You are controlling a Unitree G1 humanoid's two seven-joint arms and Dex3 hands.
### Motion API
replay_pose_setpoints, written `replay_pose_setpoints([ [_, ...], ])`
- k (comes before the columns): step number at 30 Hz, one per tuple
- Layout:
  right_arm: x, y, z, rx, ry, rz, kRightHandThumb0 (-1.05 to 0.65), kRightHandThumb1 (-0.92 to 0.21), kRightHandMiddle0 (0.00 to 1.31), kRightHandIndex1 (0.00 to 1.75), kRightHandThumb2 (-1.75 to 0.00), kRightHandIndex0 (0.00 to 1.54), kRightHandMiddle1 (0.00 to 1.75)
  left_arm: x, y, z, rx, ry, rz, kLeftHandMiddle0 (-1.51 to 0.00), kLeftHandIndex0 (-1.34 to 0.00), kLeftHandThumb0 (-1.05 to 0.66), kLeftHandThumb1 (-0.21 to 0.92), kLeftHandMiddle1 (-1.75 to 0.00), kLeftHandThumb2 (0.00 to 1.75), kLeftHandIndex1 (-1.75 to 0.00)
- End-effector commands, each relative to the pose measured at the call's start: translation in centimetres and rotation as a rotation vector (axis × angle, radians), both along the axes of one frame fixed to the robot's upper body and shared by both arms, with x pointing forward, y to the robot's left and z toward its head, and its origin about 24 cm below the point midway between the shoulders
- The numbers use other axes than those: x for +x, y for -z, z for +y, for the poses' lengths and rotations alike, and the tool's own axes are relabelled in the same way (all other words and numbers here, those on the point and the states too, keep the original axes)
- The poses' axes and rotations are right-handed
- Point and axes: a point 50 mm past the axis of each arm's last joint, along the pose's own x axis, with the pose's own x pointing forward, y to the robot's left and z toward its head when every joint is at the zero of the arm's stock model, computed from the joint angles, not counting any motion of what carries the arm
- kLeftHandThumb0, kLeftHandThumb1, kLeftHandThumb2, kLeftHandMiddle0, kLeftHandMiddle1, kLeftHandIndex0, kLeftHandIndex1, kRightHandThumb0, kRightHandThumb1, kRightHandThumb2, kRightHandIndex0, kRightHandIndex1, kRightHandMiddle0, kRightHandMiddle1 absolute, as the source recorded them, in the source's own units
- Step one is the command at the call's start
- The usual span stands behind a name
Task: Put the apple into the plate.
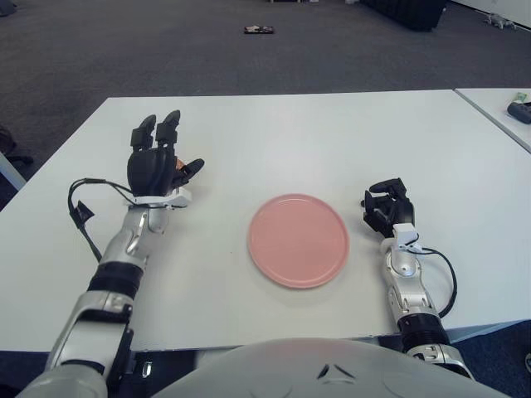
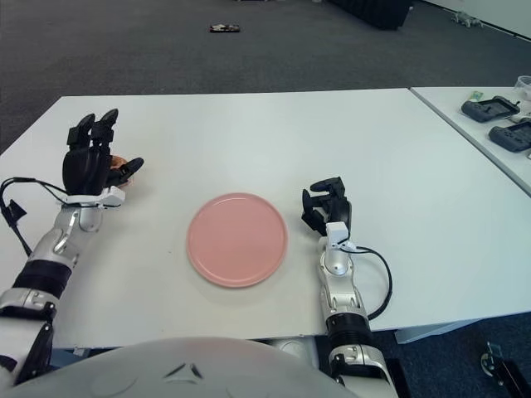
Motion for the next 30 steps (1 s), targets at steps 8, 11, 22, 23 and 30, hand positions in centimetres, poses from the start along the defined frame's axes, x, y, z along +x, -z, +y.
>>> replay_pose_setpoints([
  [8,-0.7,1.5,0.4,0.002,-0.002,0.091,-0.36,-0.79,0.27,1.24,-0.72,0.62,1.75,2.3,0.1,1.3,0.099,0.034,0.153,0.00,0.00,-1.05,0.77,0.00,0.29,0.00],
  [11,-0.7,1.5,0.3,0.001,-0.001,0.089,-0.36,-0.78,0.27,1.24,-0.72,0.62,1.75,2.5,0.2,1.4,0.116,0.047,0.175,0.00,0.00,-1.05,0.78,0.00,0.27,0.00],
  [22,-0.7,1.4,0.2,0.001,-0.006,0.086,-0.36,-0.78,0.27,1.25,-0.72,0.62,1.75,4.0,1.7,1.1,0.188,0.040,0.341,0.00,0.00,-1.05,0.79,0.00,0.24,0.00],
  [23,-0.7,1.4,0.2,0.001,-0.006,0.086,-0.36,-0.78,0.27,1.26,-0.73,0.62,1.75,4.1,1.7,1.1,0.192,0.042,0.353,0.00,0.00,-1.05,0.78,0.00,0.24,0.00],
  [30,-0.7,1.4,0.2,0.001,-0.003,0.081,-0.36,-0.78,0.28,1.26,-0.73,0.63,1.75,4.4,2.4,1.2,0.215,0.050,0.467,0.00,0.00,-1.05,0.78,0.00,0.22,0.00],
])
